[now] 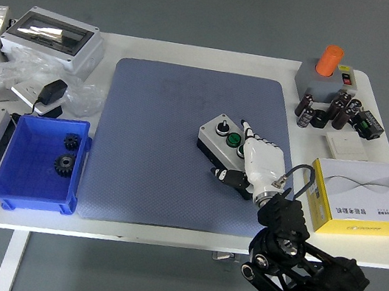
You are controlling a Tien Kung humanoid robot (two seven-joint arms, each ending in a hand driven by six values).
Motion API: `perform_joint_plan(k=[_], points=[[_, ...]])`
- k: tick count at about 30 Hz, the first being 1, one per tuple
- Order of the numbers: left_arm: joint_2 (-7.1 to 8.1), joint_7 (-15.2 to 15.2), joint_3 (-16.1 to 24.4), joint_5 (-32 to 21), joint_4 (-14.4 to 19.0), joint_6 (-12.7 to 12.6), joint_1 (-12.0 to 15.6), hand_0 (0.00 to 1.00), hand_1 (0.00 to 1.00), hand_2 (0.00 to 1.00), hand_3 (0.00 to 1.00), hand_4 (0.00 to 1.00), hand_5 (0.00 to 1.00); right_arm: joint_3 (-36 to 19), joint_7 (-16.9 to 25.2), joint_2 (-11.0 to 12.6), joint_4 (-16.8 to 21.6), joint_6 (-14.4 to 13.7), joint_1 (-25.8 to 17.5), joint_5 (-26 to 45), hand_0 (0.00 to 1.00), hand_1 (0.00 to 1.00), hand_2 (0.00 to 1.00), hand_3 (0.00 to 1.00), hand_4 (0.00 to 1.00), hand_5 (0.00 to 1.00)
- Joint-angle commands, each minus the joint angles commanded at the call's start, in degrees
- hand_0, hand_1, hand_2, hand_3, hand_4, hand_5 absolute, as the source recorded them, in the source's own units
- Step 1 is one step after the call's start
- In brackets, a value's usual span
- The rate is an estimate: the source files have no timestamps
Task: Pick up the button,place it on the desk,press the button,press the button
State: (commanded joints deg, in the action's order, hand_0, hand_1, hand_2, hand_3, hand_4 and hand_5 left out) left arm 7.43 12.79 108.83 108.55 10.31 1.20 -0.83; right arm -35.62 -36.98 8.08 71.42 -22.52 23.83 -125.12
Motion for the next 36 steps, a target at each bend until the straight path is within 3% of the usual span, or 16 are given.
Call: perform_joint_plan(k=[2, 3, 8, 9, 14, 15, 20, 21, 22, 26, 27, 32, 33, 36], points=[[0.0, -0.1, 0.0, 0.0, 0.0, 0.0, 0.0, 0.677, 0.682, 0.59, 0.66, 0.709, 0.292, 0.0, 0.0, -0.1, -0.2, -0.1, 0.1, 0.0, 0.242, 0.414, 0.476, 0.967, 0.88, 0.231], [0.0, -0.1, -0.1, 0.0, 0.0, 0.0, -0.1, 0.677, 0.682, 0.59, 0.66, 0.71, 0.292, 0.0, 0.0, -0.1, -0.3, -0.2, 0.1, 0.0, 0.182, 0.353, 0.395, 0.849, 0.848, 0.204], [0.02, -0.4, -0.8, -0.6, 0.0, 0.1, -0.1, 0.677, 0.682, 0.59, 0.66, 0.71, 0.292, -0.1, 0.0, -0.4, -1.2, -0.4, 0.2, -0.3, 0.182, 0.353, 0.395, 0.849, 0.848, 0.204], [0.02, -0.5, -1.0, -0.8, 0.0, 0.1, 0.0, 0.677, 0.681, 0.59, 0.66, 0.711, 0.295, -0.1, 0.0, -0.4, -1.3, -0.4, 0.2, -0.4, 0.143, 0.318, 0.374, 0.774, 0.826, 0.179], [-0.08, -1.7, -3.5, -2.9, 0.0, 0.1, 0.1, 0.677, 0.681, 0.59, 0.66, 0.711, 0.295, -0.2, 0.0, -0.6, -2.1, -0.5, 0.2, -0.8, 0.143, 0.318, 0.374, 0.774, 0.826, 0.179], [-0.11, -2.0, -4.1, -3.3, 0.0, 0.1, 0.1, 0.676, 0.682, 0.59, 0.661, 0.711, 0.295, -0.2, 0.0, -0.6, -2.1, -0.5, 0.2, -0.9, 0.122, 0.305, 0.358, 0.679, 0.821, 0.178], [-0.28, -3.8, -7.5, -6.2, 0.0, 0.2, 0.0, 0.676, 0.682, 0.59, 0.661, 0.711, 0.295, -0.4, 0.2, -0.6, -2.1, -1.8, 0.2, -1.1, 0.122, 0.305, 0.358, 0.679, 0.821, 0.178], [-0.3, -4.0, -8.0, -6.5, 0.0, 0.2, 0.0, 0.677, 0.682, 0.59, 0.661, 0.711, 0.296, -0.4, 0.6, -0.5, -1.9, -2.5, 0.2, -1.1, 0.116, 0.29, 0.324, 0.554, 0.811, 0.175], [-0.32, -4.1, -8.3, -6.8, 0.0, 0.2, 0.0, 0.677, 0.682, 0.59, 0.661, 0.711, 0.296, -0.5, 0.9, -0.4, -1.7, -3.1, 0.2, -1.1, 0.116, 0.29, 0.324, 0.554, 0.811, 0.175], [-0.3, -4.0, -7.8, -6.5, 0.0, 0.1, 0.1, 0.677, 0.682, 0.59, 0.661, 0.711, 0.296, -0.7, 3.7, 0.0, -0.1, -5.7, 0.3, -1.0, 0.116, 0.29, 0.324, 0.554, 0.811, 0.175], [-0.28, -3.9, -7.6, -6.3, 0.0, 0.1, 0.1, 0.677, 0.683, 0.591, 0.662, 0.712, 0.296, -0.7, 4.3, 0.1, 0.2, -6.2, 0.3, -0.9, 0.111, 0.285, 0.304, 0.374, 0.673, 0.128], [-0.22, -3.1, -5.9, -4.9, 0.0, 0.0, 0.3, 0.677, 0.683, 0.591, 0.662, 0.712, 0.296, 0.7, 10.2, 1.2, 2.4, -8.9, 1.1, 1.1, 0.111, 0.285, 0.304, 0.374, 0.673, 0.128], [-0.23, -3.0, -5.7, -4.7, 0.0, 0.0, 0.2, 0.677, 0.683, 0.591, 0.662, 0.713, 0.297, 1.6, 11.8, 1.7, 2.7, -9.0, 1.6, 1.9, 0.104, 0.27, 0.274, 0.31, 0.526, 0.11], [-0.25, -3.0, -5.5, -4.4, 0.0, 0.0, 0.1, 0.677, 0.683, 0.591, 0.662, 0.713, 0.297, 4.3, 16.4, 3.2, 3.3, -8.3, 3.0, 3.1, 0.104, 0.27, 0.274, 0.31, 0.526, 0.11]])
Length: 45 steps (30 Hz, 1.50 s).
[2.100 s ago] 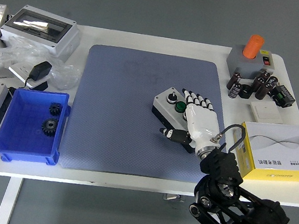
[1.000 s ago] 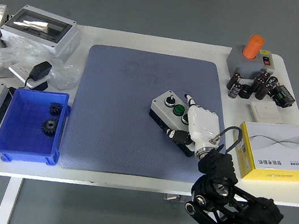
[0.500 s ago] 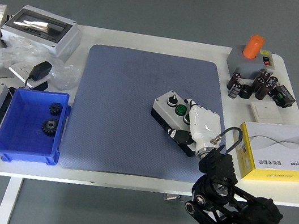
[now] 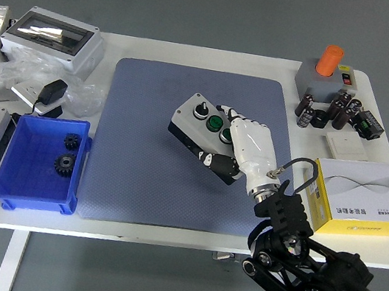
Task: Pick up the button,place it on the desk,press the button,press the button
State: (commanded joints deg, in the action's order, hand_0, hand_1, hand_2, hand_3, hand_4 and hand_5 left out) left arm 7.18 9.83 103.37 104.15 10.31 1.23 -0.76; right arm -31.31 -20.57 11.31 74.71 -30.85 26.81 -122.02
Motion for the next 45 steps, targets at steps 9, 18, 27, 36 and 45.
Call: perform_joint_plan(k=[9, 18, 27, 36, 45], points=[[-0.01, 0.5, 0.9, 0.7, 0.0, 0.0, 0.0, 0.677, 0.682, 0.592, 0.664, 0.716, 0.301, 6.2, 12.8, 3.4, -1.7, 3.3, 4.0, 0.1, 0.103, 0.281, 0.268, 0.297, 0.492, 0.084], [-0.02, 1.5, 2.8, 2.4, 0.0, -0.1, 0.0, 0.677, 0.682, 0.593, 0.664, 0.717, 0.302, 8.3, 20.3, 4.0, -6.7, 4.4, 5.9, -1.1, 0.119, 0.284, 0.268, 0.299, 0.489, 0.077], [-0.06, 1.5, 2.8, 2.5, 0.0, 0.0, -0.1, 0.677, 0.682, 0.592, 0.664, 0.718, 0.302, 7.9, 20.6, 3.7, -8.5, 4.9, 6.0, -0.1, 0.172, 0.354, 0.311, 0.323, 0.491, 0.079], [-0.05, 1.5, 3.1, 2.7, 0.0, 0.0, -0.1, 0.677, 0.682, 0.593, 0.665, 0.718, 0.301, 7.5, 20.5, 3.8, -9.0, 5.3, 5.9, -0.4, 0.256, 0.473, 0.475, 0.555, 0.659, 0.193], [-0.06, 1.5, 3.1, 2.7, 0.0, 0.0, -0.2, 0.677, 0.682, 0.592, 0.664, 0.719, 0.302, 7.9, 20.5, 3.8, -9.3, 5.3, 5.8, -0.9, 0.492, 0.714, 0.702, 0.77, 0.819, 0.286]])
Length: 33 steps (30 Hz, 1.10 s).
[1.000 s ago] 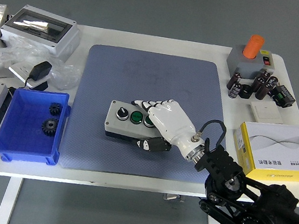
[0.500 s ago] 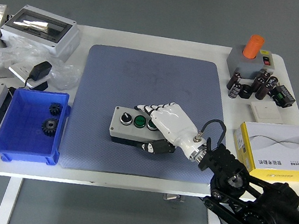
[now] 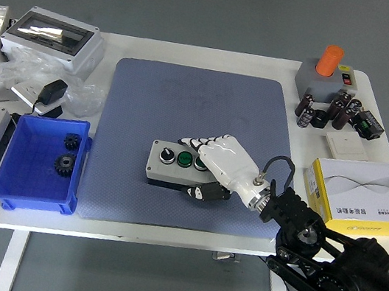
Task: Pick up the button,place it on the desk,press the button,press the button
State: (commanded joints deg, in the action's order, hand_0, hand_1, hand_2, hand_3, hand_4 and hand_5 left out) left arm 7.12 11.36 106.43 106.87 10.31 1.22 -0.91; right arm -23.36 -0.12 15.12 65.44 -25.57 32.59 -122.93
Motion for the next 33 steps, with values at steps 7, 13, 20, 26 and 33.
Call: perform_joint_plan(k=[7, 13, 20, 26, 33], points=[[-0.02, -0.1, -0.1, 0.1, 0.0, 0.0, 0.0, 0.677, 0.682, 0.592, 0.664, 0.719, 0.303, 0.2, -1.0, 0.0, 0.1, 0.5, 0.0, -1.4, 0.526, 0.74, 0.753, 0.84, 0.849, 0.288], [-0.03, 0.0, -0.2, 0.0, 0.0, 0.0, 0.0, 0.678, 0.682, 0.592, 0.663, 0.718, 0.301, 0.1, -1.0, 0.1, 0.1, 0.7, -0.1, -1.5, 0.545, 0.754, 0.821, 0.98, 0.869, 0.233], [-0.03, -0.1, -0.3, -0.1, 0.0, 0.1, 0.1, 0.678, 0.682, 0.591, 0.663, 0.716, 0.298, -1.3, 1.2, 0.5, 1.2, 1.7, -0.3, 1.0, 0.557, 0.777, 0.909, 0.998, 0.884, 0.218], [-0.06, -0.7, -0.9, -0.8, 0.0, 0.5, 0.1, 0.678, 0.682, 0.591, 0.663, 0.716, 0.298, -3.7, 4.5, 1.2, 3.1, 2.4, -0.7, 3.8, 0.571, 0.781, 0.923, 0.998, 0.893, 0.218], [-0.14, -1.1, -0.9, -1.0, 0.0, 0.7, 0.3, 0.678, 0.682, 0.589, 0.662, 0.713, 0.295, -10.5, 8.5, 5.6, 11.6, -1.8, -4.5, 11.4, 0.584, 0.793, 0.946, 0.998, 0.987, 0.416]])
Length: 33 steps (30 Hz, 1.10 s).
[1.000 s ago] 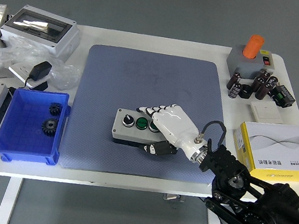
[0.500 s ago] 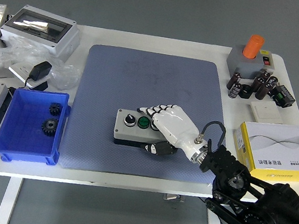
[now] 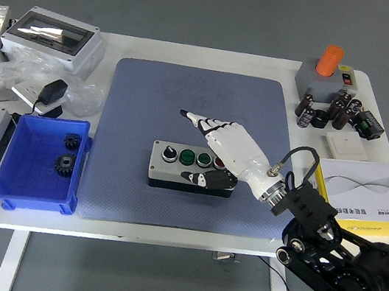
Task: Pick up the button,place it on the desk,press the button,press the button
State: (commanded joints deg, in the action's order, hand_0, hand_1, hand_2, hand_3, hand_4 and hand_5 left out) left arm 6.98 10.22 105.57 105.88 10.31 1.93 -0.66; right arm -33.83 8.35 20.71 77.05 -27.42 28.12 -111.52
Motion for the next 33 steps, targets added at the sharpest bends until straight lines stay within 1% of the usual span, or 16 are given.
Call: perform_joint_plan(k=[2, 3, 4, 7, 8, 9, 10, 14, 15, 18, 20, 21, 26, 27, 32, 33], points=[[-0.02, 0.1, 0.3, 0.2, 0.0, 0.0, 0.1, 0.678, 0.682, 0.589, 0.662, 0.713, 0.295, -2.6, -0.5, 1.6, 3.0, -2.2, -0.9, -1.0, 0.584, 0.793, 0.946, 0.998, 0.987, 0.416], [-0.01, 0.2, 0.5, 0.4, 0.0, 0.0, 0.2, 0.677, 0.682, 0.592, 0.663, 0.706, 0.288, -4.0, -1.2, 2.7, 4.7, -1.8, -1.4, -2.2, 0.613, 0.806, 0.992, 0.998, 0.998, 0.463], [0.0, 0.3, 0.7, 0.5, 0.0, 0.0, 0.2, 0.677, 0.682, 0.592, 0.663, 0.706, 0.288, -5.3, -1.9, 3.7, 6.1, -1.3, -1.7, -3.5, 0.613, 0.806, 0.992, 0.998, 0.998, 0.463], [0.03, 0.3, 0.8, 0.6, 0.0, 0.0, 0.2, 0.677, 0.682, 0.592, 0.663, 0.706, 0.288, -7.8, -5.0, 6.6, 10.3, 2.7, -2.5, -7.0, 0.613, 0.806, 0.992, 0.998, 0.998, 0.463], [0.04, 0.3, 0.9, 0.7, 0.0, 0.0, 0.2, 0.677, 0.682, 0.592, 0.663, 0.706, 0.288, -8.2, -6.3, 7.6, 11.7, 4.5, -2.7, -8.2, 0.613, 0.806, 0.992, 0.998, 0.998, 0.463], [0.04, 0.3, 0.9, 0.7, 0.0, 0.0, 0.2, 0.677, 0.682, 0.594, 0.665, 0.71, 0.29, -8.5, -8.0, 8.7, 13.6, 7.0, -2.8, -9.4, 0.315, 0.427, 0.375, 0.924, 0.575, 0.244], [0.04, 0.3, 0.9, 0.7, 0.0, 0.0, 0.2, 0.677, 0.682, 0.594, 0.665, 0.71, 0.29, -8.5, -8.7, 9.1, 14.3, 8.0, -2.8, -9.8, 0.315, 0.427, 0.375, 0.924, 0.575, 0.244], [0.03, 0.3, 1.0, 0.8, 0.0, 0.0, 0.2, 0.677, 0.682, 0.594, 0.665, 0.71, 0.29, -7.6, -12.5, 10.6, 17.6, 14.3, -2.5, -11.9, 0.315, 0.427, 0.375, 0.924, 0.575, 0.244], [0.03, 0.3, 1.0, 0.9, 0.0, 0.0, 0.1, 0.677, 0.683, 0.594, 0.667, 0.715, 0.296, -7.0, -13.4, 10.8, 17.9, 15.9, -2.2, -12.5, 0.125, 0.161, 0.18, 0.72, 0.284, 0.052], [0.05, 0.3, 1.0, 0.9, 0.0, 0.1, 0.1, 0.677, 0.683, 0.594, 0.667, 0.715, 0.296, -5.7, -14.7, 10.9, 18.2, 19.4, -1.6, -13.4, 0.125, 0.161, 0.18, 0.72, 0.284, 0.052], [0.07, 0.3, 1.0, 0.9, 0.0, 0.0, 0.0, 0.677, 0.683, 0.594, 0.667, 0.715, 0.296, -4.7, -15.3, 10.9, 18.1, 20.7, -1.1, -13.7, 0.125, 0.161, 0.18, 0.72, 0.284, 0.052], [0.09, 0.4, 1.0, 0.9, 0.0, 0.0, 0.0, 0.677, 0.681, 0.595, 0.665, 0.716, 0.303, -4.1, -15.5, 10.8, 18.1, 21.0, -0.8, -13.7, 0.12, 0.14, 0.163, 0.702, 0.217, 0.013], [0.16, 0.6, 1.2, 1.1, 0.0, 0.0, 0.0, 0.677, 0.681, 0.595, 0.665, 0.716, 0.303, -1.0, -16.2, 9.9, 17.2, 21.1, 0.7, -13.7, 0.12, 0.14, 0.163, 0.702, 0.217, 0.013], [0.16, 0.6, 1.2, 1.1, 0.0, 0.0, 0.0, 0.677, 0.682, 0.596, 0.668, 0.716, 0.307, -0.5, -16.4, 9.6, 16.9, 21.0, 1.0, -13.7, 0.124, 0.138, 0.157, 0.699, 0.201, 0.002], [0.14, 0.6, 1.2, 1.2, 0.0, 0.0, -0.1, 0.677, 0.682, 0.596, 0.668, 0.716, 0.307, 2.1, -16.6, 8.2, 14.8, 20.8, 1.8, -13.6, 0.124, 0.138, 0.157, 0.699, 0.201, 0.002], [0.13, 0.6, 1.2, 1.2, 0.0, 0.0, -0.1, 0.677, 0.682, 0.597, 0.669, 0.724, 0.317, 2.4, -16.6, 7.9, 14.4, 20.8, 1.9, -13.5, 0.135, 0.143, 0.16, 0.703, 0.185, 0.002]])
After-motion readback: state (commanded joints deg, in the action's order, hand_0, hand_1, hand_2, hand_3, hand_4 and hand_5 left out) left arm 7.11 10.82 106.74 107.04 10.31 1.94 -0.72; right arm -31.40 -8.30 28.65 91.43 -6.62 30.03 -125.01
